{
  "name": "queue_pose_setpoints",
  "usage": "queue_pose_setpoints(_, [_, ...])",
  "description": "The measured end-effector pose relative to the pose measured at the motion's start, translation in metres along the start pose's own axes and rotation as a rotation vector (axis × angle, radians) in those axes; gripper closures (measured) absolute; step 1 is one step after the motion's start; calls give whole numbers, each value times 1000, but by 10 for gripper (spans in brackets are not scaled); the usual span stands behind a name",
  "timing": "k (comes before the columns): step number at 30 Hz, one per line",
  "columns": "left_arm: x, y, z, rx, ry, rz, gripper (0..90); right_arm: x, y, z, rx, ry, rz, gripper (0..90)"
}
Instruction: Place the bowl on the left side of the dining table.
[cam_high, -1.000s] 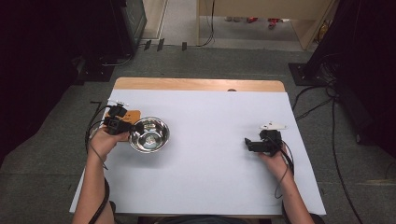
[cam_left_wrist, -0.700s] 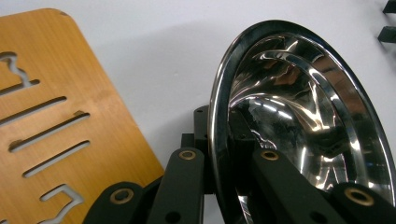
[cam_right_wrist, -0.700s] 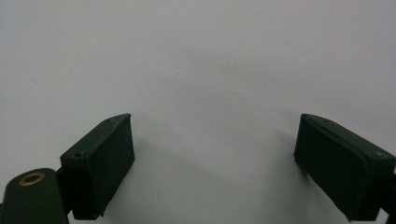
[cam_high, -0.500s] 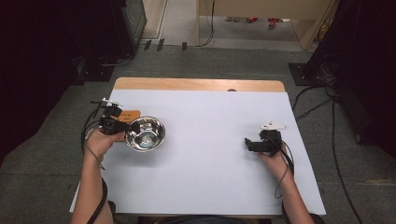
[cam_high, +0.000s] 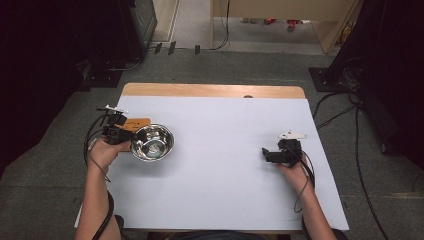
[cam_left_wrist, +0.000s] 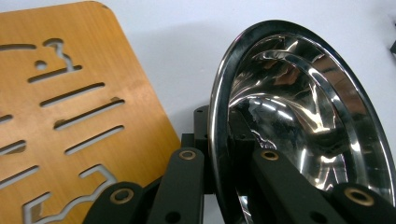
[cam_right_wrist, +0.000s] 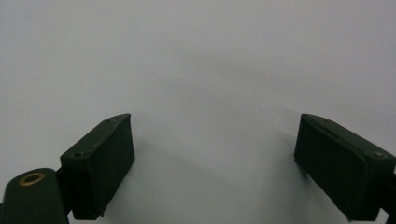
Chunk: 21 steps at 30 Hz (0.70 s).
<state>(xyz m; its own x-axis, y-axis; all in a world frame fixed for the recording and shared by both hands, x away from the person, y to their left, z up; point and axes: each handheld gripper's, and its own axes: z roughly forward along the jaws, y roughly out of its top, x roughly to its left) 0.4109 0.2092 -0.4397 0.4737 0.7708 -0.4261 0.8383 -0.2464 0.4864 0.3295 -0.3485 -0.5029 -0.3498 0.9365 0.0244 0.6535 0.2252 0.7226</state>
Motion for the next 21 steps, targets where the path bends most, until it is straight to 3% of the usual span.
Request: queue_pose_setpoints(21, [16, -4, -8, -39, 40, -59, 875, 0, 0, 0, 0, -1, 1, 114])
